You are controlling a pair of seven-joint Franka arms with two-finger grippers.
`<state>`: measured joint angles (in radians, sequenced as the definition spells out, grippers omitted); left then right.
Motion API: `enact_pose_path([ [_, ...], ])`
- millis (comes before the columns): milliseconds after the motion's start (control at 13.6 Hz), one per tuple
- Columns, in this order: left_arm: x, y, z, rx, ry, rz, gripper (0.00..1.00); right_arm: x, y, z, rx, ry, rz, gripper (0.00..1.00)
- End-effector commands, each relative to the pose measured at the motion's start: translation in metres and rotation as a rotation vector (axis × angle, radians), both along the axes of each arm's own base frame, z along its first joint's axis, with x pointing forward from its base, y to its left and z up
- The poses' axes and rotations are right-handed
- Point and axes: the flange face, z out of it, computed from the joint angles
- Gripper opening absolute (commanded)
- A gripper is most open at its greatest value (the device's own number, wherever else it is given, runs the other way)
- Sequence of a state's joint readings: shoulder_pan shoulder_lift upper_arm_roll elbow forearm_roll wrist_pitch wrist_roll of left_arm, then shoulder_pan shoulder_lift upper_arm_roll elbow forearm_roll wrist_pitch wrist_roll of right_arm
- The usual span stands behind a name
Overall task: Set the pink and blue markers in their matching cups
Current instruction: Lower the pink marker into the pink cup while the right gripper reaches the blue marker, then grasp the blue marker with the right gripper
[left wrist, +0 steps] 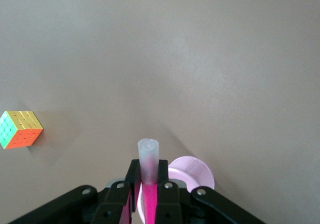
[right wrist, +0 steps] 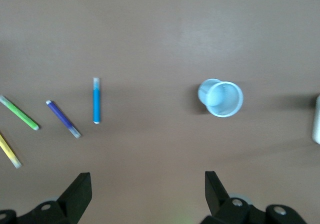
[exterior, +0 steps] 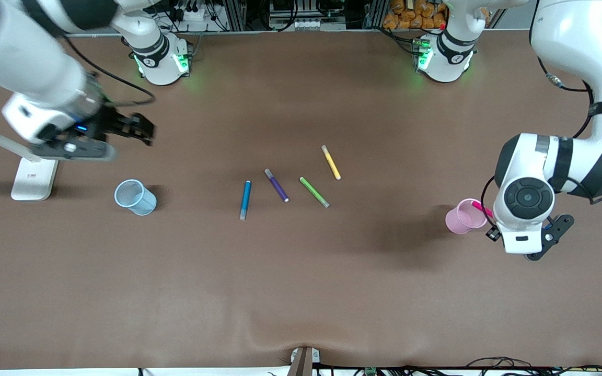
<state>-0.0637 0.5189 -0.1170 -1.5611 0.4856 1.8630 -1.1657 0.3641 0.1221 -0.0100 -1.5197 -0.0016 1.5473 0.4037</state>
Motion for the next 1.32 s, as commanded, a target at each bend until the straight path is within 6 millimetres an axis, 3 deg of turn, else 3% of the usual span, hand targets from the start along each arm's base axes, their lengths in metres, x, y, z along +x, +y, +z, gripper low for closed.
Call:
enact_pose_path([
  [0,0.009,-0.007,-0.009,0.026,-0.017,0.036,0.0,0.004,0.053,-0.036,-0.021,-0.004,-0.067,1.0],
  [74,0.01,-0.007,-0.009,0.026,-0.024,0.049,0.0,0.004,0.07,-0.051,-0.028,0.005,-0.056,1.0],
  [147,0.01,-0.004,-0.009,0.027,-0.032,0.068,0.0,0.005,0.09,-0.079,-0.041,0.038,-0.02,1.0],
  [221,0.01,-0.007,-0.009,0.031,-0.045,0.089,0.0,0.009,0.109,-0.12,-0.065,0.079,0.001,1.0],
  [368,0.009,-0.001,-0.018,0.039,-0.039,0.111,0.0,0.014,0.136,-0.154,-0.046,0.05,0.02,1.0],
  [588,0.008,-0.001,-0.027,0.047,-0.04,0.146,0.0,0.042,0.138,-0.22,-0.008,0.009,0.009,1.0],
  [735,0.008,0.0,-0.03,0.045,-0.041,0.161,0.0,0.054,0.139,-0.253,0.007,-0.021,0.059,1.0],
  [1029,0.007,-0.005,-0.039,0.052,-0.031,0.153,0.0,0.05,0.133,-0.294,-0.016,0.008,0.115,1.0],
  [1250,0.006,-0.009,-0.039,0.045,-0.029,0.152,0.18,0.04,0.126,-0.328,-0.012,-0.034,0.138,1.0],
])
